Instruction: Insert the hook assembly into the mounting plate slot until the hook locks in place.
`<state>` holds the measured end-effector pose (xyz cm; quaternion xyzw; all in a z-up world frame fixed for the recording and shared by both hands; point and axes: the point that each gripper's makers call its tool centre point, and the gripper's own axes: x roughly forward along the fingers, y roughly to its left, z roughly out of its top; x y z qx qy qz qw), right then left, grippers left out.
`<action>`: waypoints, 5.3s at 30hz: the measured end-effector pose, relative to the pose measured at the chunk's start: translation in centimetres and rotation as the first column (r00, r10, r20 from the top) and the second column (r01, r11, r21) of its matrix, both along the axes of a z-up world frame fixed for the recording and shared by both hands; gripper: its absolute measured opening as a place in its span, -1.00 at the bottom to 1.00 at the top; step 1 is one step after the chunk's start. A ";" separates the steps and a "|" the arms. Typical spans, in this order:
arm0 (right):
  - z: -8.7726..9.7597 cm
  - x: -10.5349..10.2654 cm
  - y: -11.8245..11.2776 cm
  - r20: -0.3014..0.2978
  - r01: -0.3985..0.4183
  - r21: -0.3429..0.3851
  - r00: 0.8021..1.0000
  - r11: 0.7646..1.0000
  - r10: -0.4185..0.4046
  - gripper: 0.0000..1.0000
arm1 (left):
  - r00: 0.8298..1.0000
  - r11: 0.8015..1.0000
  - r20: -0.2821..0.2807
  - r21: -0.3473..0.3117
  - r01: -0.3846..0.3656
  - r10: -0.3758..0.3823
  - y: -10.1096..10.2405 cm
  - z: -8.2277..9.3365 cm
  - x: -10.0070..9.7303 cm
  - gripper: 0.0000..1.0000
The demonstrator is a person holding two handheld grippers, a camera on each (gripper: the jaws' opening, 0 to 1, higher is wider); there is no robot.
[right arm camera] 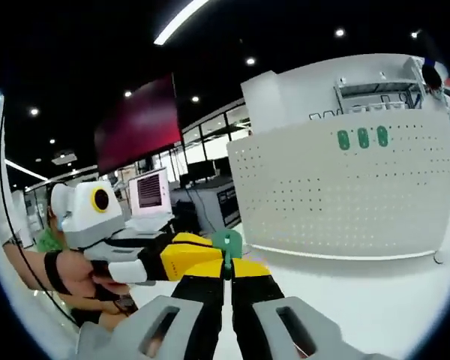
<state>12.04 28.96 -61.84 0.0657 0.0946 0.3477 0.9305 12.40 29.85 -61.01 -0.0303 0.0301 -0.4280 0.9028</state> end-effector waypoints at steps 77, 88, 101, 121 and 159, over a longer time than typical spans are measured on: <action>7.0 13.2 -3.3 0.212 0.414 -0.107 0.898 0.904 -0.386 -0.98 | 0.990 0.994 -0.088 -0.034 0.104 -0.107 5.3 -2.3 -4.9 0.12; 7.8 15.9 -4.2 0.212 0.457 -0.091 0.877 0.885 -0.431 -0.98 | 0.992 0.994 -0.077 -0.039 0.099 -0.102 5.6 -2.5 -4.4 0.14; 8.7 19.0 -5.4 0.199 0.519 -0.068 0.844 0.852 -0.498 -0.98 | 0.992 0.994 -0.052 -0.017 0.113 -0.113 5.8 -2.5 -3.8 0.20; 9.3 22.9 -6.5 0.186 0.558 -0.072 0.822 0.827 -0.538 -0.98 | 0.995 0.996 -0.037 -0.001 0.093 -0.093 7.0 -2.4 -3.5 0.46; 8.7 29.7 -6.2 0.157 0.575 -0.081 0.814 0.814 -0.560 -0.98 | 0.998 0.998 -0.050 0.033 0.050 -0.048 8.6 -3.0 -0.9 0.78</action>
